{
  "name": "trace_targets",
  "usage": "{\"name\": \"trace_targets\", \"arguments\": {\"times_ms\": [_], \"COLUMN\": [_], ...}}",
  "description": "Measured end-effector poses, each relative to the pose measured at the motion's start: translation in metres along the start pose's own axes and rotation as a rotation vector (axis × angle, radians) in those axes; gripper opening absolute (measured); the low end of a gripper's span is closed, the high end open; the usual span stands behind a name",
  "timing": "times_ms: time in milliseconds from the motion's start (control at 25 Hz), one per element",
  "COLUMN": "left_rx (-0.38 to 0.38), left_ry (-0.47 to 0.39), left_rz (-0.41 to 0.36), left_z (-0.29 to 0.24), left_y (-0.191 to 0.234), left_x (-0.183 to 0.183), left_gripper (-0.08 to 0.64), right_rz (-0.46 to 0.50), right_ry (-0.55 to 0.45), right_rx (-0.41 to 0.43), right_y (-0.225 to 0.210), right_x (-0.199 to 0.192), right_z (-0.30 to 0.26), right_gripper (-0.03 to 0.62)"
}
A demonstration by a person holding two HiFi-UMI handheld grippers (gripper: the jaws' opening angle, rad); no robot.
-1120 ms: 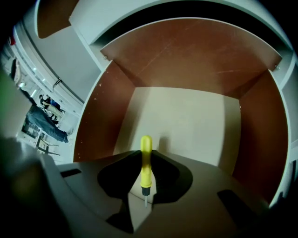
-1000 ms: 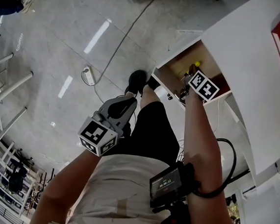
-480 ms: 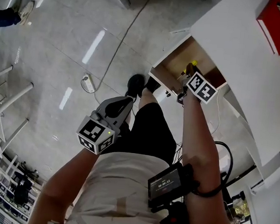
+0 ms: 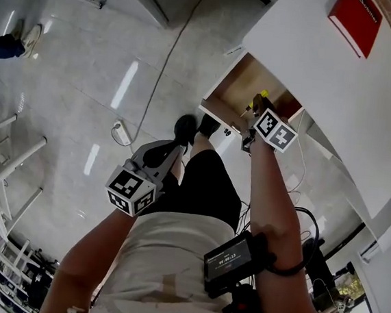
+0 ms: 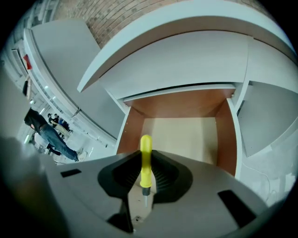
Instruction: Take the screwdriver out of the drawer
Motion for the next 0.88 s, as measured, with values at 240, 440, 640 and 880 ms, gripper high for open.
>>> {"name": "trace_targets", "arguments": {"times_ms": [240,440,640,880], "left_rx": [-0.021,-0.032,-0.038,-0.041], "left_ry": [-0.014,-0.026,-0.032,-0.066], "left_rz": [-0.023,-0.051,-0.046,-0.020], "left_z": [0.005,0.012,0.020,0.028], "left_y": [-0.006,-0.010,-0.017,-0.025], "left_x": [0.012,0.026,0.033,0.046], "left_gripper": [0.015,0.015,0.015,0.015], "right_rz": [0.040,0.123,0.147,0.181], "right_ry": [-0.009,0.000,-0.007,-0.016], "right_rx": [0.016,0.053,0.075,0.109], "right_y": [0.009,0.024,0.030,0.041], "right_x": [-0.002,-0.003,-0.001,0.005], "right_z": [0.026,0.042,0.058,0.083], "right_gripper": [0.057,0.057,0.057,0.057]}}
Point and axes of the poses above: the fingertips, and each gripper's own axes: z backward along the fingers, y to its left, x out of its top, the point moved 3 cm from there along z, backward along the fingers, and after that the axes turned 4 degrees about -y, right-handed, at the moved point
